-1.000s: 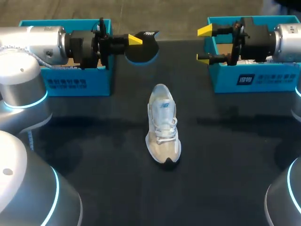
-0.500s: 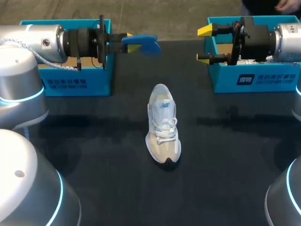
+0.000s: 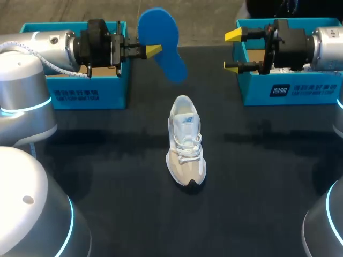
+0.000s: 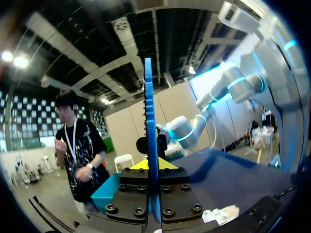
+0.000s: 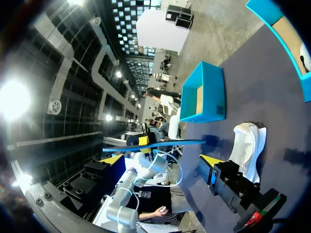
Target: Take the shoe out of the shoebox, open the shoe tongue, remove and reinsert the insole, then place the shoe into the shoebox
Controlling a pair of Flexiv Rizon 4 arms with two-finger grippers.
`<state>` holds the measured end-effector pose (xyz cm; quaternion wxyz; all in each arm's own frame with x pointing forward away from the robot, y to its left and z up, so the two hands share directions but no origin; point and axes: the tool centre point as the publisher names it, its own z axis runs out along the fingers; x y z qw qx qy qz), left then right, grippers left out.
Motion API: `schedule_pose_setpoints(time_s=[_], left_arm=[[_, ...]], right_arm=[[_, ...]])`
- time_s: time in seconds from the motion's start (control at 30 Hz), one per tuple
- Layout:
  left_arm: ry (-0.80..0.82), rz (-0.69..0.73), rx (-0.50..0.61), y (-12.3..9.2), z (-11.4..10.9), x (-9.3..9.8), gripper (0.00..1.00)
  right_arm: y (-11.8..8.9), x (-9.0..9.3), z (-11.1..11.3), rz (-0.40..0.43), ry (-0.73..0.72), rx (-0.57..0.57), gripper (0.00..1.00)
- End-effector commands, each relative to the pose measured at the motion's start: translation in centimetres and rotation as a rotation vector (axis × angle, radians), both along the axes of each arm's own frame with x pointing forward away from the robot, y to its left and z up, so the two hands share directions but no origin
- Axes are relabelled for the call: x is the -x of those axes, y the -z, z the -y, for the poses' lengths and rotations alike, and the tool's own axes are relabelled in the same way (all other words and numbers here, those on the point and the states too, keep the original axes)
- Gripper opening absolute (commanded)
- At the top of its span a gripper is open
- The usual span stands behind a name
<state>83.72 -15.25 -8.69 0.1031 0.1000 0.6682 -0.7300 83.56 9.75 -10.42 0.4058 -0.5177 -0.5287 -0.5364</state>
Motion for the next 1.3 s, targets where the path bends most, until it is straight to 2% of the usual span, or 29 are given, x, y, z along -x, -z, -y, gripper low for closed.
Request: schedule_pose_setpoints(time_s=[0.03,0.1,0.13,0.17,0.2,0.43,0.57,1.17,1.2,1.23,1.3], left_arm=[[-0.010,-0.458,0.002,0.1,0.1,-0.2,0.00],[-0.002,-0.548,-0.005,0.3,0.0,-0.3,0.00],[0.001,-0.650,-0.016,0.3,0.0,-0.3,0.00],[0.008,-0.653,-0.040,0.3,0.0,-0.2,0.00],[0.004,-0.745,-0.041,0.3,0.0,-0.1,0.00],[0.077,-1.105,-0.099,0.0,0.6,1.4,0.00],[0.132,-1.320,-0.049,-0.1,0.8,1.7,0.00],[0.132,-1.320,-0.049,-0.1,0.8,1.7,0.00],[0.134,-1.389,-0.075,0.5,1.0,1.5,0.00],[0.147,-1.377,-0.043,0.7,1.0,1.4,0.00],[0.161,-1.426,-0.054,1.2,1.2,1.1,0.00]], right_arm=[[0.0,0.0,-0.2,0.000,0.001,0.001,1.00],[0.0,0.0,-0.2,0.000,0.001,0.001,1.00],[0.0,0.0,-0.2,0.000,0.001,0.001,1.00],[0.0,0.0,-0.2,0.000,0.001,0.001,1.00],[0.0,0.0,-0.2,0.000,0.001,0.001,1.00],[0.0,0.0,-0.2,0.000,0.001,0.001,1.00],[0.0,0.0,-0.2,0.000,0.001,0.001,1.00],[0.0,0.0,-0.2,0.000,0.001,0.001,1.00],[0.0,0.0,-0.2,0.000,0.001,0.001,1.00],[0.0,0.0,-0.2,0.000,0.001,0.001,1.00],[0.0,0.0,-0.2,0.000,0.001,0.001,1.00]])
